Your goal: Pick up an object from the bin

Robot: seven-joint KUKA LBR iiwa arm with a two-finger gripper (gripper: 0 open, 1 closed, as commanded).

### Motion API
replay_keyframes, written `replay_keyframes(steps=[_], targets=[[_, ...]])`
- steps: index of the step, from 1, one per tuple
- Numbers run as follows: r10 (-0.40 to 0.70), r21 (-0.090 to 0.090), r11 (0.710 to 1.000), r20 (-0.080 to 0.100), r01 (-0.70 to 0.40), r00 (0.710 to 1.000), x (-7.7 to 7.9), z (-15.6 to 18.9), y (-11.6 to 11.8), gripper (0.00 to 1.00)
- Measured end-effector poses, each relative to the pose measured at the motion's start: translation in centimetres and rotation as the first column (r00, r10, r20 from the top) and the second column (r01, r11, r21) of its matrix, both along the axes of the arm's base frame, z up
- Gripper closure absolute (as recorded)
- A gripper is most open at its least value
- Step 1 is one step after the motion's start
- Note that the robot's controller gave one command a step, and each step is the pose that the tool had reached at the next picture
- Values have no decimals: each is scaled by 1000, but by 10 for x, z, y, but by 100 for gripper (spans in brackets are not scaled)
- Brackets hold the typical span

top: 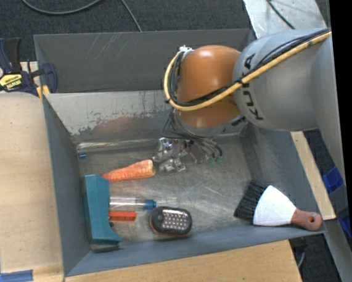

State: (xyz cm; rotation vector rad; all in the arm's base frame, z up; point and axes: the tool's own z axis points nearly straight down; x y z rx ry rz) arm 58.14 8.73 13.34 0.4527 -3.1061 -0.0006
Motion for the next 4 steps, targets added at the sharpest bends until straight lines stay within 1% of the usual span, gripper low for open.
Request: replay_keyframes(steps=[1, 2, 3, 4], targets=[[161, 1, 987, 2, -161, 987, -24, -15, 25, 0], [158, 1, 987, 4, -158, 987, -23, -14, 24, 0], [172, -3, 985, 12, -172, 985, 4, -33, 56, 0], [101, 13, 995, 16, -101, 995, 17, -53, 53, 100]])
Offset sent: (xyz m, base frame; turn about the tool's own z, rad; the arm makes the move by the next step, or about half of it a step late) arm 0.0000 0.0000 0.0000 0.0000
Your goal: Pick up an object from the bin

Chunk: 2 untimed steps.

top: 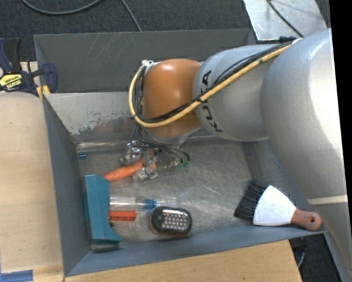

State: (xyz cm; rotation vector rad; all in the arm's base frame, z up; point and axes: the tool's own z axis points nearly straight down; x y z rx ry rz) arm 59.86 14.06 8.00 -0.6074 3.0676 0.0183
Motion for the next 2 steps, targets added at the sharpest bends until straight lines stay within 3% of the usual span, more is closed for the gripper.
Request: replay_keyframes(steps=[1, 2], targets=[[0, 0, 1000, 0, 0, 1000, 0, 0, 0, 100], [142, -14, 990, 2, -142, 990, 26, 183, -44, 100]])
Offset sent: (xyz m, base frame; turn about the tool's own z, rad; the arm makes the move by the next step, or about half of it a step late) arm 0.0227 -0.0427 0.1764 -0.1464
